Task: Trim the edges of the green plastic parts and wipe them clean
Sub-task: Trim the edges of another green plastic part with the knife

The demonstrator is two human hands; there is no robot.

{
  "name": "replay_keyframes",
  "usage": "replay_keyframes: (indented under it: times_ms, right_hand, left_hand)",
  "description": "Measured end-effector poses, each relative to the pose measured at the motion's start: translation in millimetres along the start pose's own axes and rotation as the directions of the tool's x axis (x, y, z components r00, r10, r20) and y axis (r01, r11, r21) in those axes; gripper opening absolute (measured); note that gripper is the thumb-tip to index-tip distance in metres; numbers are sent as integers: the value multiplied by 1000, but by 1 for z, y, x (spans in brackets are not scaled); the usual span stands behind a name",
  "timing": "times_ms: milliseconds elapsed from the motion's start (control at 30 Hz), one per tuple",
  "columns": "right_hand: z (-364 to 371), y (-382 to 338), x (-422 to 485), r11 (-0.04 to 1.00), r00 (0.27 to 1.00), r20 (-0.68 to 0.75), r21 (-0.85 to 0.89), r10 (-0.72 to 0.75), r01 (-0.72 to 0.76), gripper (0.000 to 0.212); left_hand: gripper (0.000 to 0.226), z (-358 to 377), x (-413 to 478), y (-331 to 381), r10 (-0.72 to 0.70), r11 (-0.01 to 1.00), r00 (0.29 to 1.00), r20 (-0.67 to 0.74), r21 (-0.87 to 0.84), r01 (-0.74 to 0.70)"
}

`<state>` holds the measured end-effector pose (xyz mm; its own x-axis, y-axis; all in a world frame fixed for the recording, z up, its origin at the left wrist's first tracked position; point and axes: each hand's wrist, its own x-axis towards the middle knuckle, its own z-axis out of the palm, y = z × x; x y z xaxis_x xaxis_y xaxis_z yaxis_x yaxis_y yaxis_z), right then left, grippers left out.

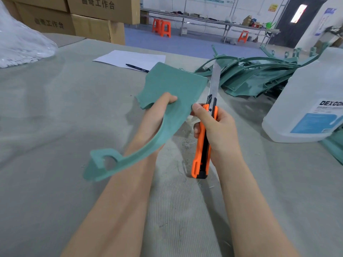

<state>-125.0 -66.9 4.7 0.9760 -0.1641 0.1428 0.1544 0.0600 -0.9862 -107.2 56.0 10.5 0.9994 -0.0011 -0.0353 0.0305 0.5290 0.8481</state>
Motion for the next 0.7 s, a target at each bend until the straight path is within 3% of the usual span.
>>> replay_keyframes:
  times_ms: [100, 233, 700]
  right_hand:
    - [-1, -1, -1, 998, 999, -25, 49, 27, -26, 15]
    - [-1, -3, -1, 998, 997, -74, 64, 12, -8, 17]
    - [0, -8, -2, 984, 992, -129, 177, 4, 19, 14]
  left_hand:
    - [22, 0, 0, -2, -19, 987, 998, -55, 159, 28]
    - [31, 2, -3, -4, 8, 986, 999, -54, 166, 1]
    - [18, -1, 1, -9, 46, 981, 998, -47, 190, -36]
